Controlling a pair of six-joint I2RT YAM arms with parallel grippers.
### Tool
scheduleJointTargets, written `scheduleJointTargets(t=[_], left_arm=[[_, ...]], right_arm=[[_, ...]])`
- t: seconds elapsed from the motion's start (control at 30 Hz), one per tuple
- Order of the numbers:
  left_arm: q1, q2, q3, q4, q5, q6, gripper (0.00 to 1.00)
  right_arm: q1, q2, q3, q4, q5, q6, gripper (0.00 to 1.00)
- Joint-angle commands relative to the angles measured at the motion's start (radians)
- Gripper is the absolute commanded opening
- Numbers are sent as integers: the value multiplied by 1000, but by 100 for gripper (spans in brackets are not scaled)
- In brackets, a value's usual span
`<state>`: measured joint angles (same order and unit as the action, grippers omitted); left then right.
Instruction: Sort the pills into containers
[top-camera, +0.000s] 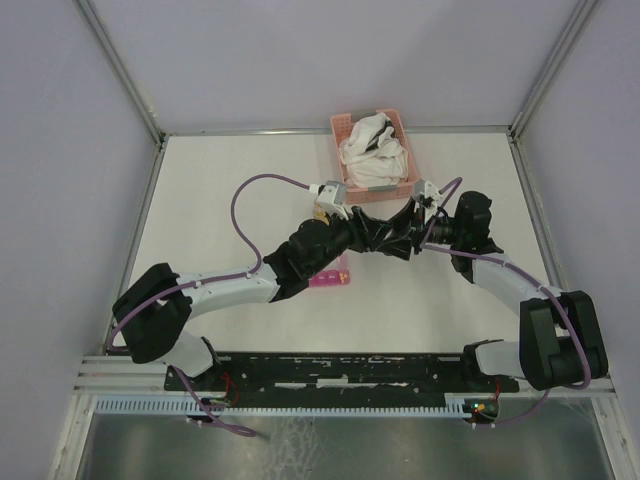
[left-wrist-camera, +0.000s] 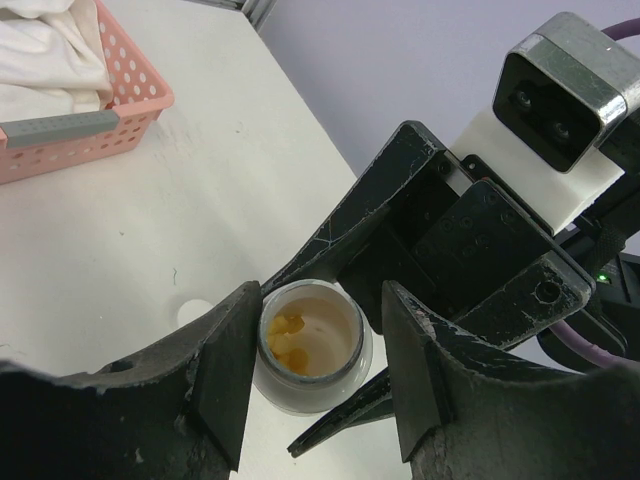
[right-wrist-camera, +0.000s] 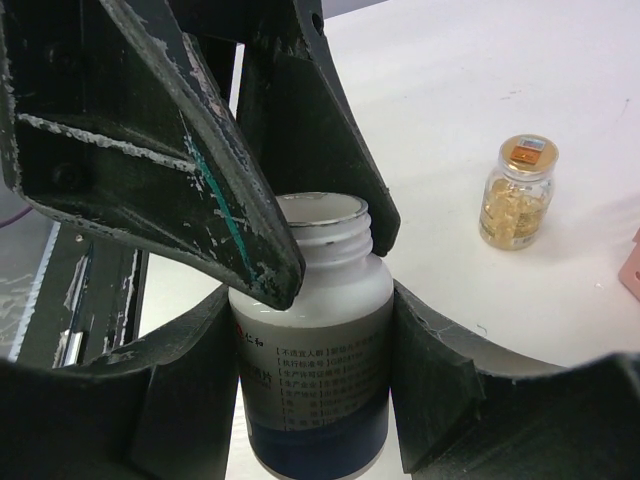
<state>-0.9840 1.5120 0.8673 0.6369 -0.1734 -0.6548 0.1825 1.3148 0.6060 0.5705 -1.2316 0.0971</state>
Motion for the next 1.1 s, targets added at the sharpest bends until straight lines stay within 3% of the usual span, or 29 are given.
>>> scheduleJointTargets(t=[0.0,0.2,0.57,0.67,0.73,0.8,0.93,1.07], left_arm=[[-9,10,46,-6,36,-17,58],[-8,14,48,-14,35,-19,54],[-9,36,75,-77,46,-14,55],[-10,34,75,-75,47,-14,44],[-9,31,77,-75,46,-12,26],[-9,30,81,-76,45,-5,16],[-9,31,86,-80,52,17,4],[-9,31,86,-74,57,41,3]], right_arm=[[9,-16,49,16,-22,-23,4],[9,-16,49,15,-19,-22,4],[9,-16,58,-30,-8,-51,6],[10,-16,65,-71,-6,-81,7],[10,-15,70,-96,-6,-98,8],[11,-16,75,-130,-6,-128,9],[10,-17,103,-267,-12,-234,17],[13,-17,165,-546,-15,-441,38]])
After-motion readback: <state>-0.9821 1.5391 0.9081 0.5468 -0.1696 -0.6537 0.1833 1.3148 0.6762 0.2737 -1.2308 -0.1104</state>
